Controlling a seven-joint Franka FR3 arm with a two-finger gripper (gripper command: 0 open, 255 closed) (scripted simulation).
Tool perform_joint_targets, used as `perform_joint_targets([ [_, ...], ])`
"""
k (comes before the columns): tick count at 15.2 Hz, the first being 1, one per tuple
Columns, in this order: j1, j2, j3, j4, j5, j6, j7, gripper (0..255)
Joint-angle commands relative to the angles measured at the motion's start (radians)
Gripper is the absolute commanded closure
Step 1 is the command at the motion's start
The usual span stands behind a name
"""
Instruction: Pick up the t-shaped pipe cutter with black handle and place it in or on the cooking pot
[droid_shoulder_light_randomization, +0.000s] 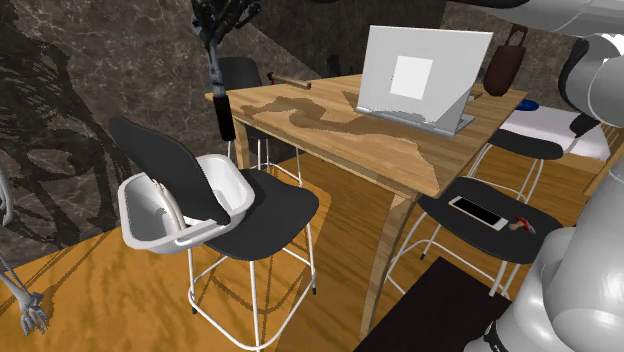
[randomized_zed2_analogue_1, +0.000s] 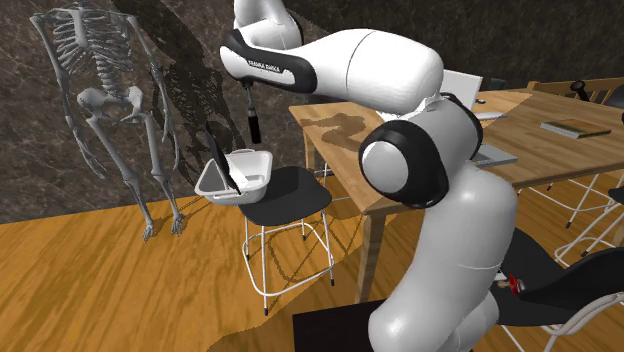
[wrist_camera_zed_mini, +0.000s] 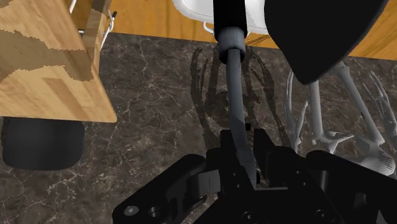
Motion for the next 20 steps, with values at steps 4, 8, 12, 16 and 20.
perform_joint_targets([
  [4, 0.123, 0.282, 0.033, 0.441, -0.16, -0.197, 0.06, 255],
  [8, 0.187, 0.386, 0.02, 0.594, -0.202, -0.252, 0.064, 255],
  [12, 0.146, 0.315, 0.023, 0.424, -0.186, -0.156, 0.093, 255],
  [16, 0.121, 0.269, 0.022, 0.3, -0.179, -0.078, 0.117, 255],
  [20, 0.105, 0.237, 0.019, 0.199, -0.178, -0.009, 0.138, 255],
])
